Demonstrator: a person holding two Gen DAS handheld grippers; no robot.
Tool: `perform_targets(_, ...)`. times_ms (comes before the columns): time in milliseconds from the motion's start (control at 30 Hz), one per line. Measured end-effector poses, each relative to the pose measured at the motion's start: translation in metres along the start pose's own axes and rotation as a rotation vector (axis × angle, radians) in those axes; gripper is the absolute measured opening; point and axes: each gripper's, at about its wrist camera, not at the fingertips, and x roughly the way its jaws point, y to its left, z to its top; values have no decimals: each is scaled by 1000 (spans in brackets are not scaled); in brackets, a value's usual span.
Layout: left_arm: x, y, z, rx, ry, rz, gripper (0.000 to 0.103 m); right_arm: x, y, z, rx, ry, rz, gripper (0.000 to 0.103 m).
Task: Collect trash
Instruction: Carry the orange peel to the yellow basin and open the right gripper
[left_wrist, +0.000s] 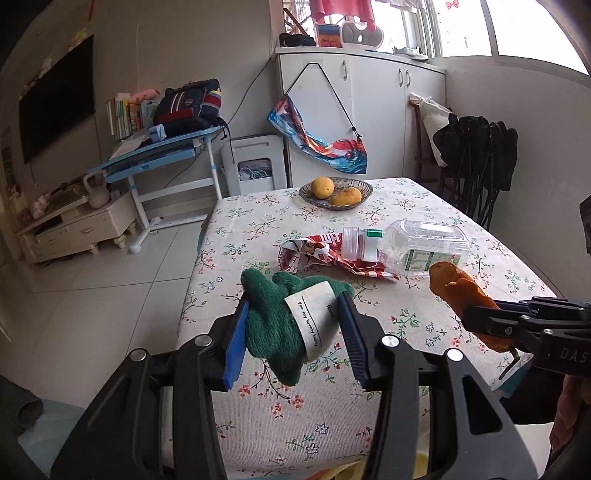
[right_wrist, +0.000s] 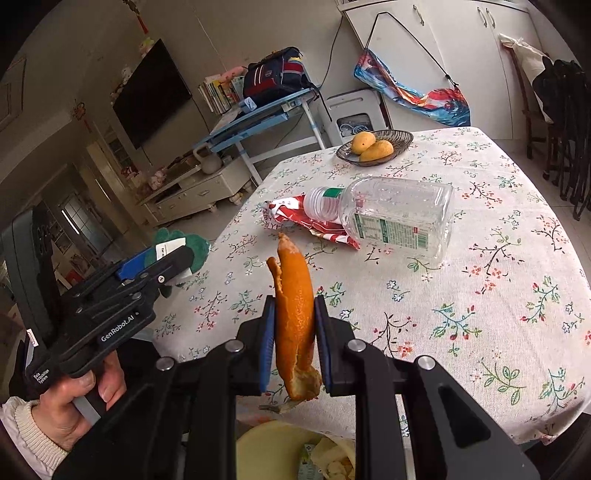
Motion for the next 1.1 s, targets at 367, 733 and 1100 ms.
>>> perform_targets(367,-3,0,-1,-1,-5,-2,45,-2,5,-5,-5,7,16,21)
perform_targets(733,-4,1,-2,-2,-5,-3,45,-8,20,-19,-18,27,50,21)
perform_targets(1100,-6,1,-3,-6,-5,-7,45,-14,40,-41,-46,92,94,21)
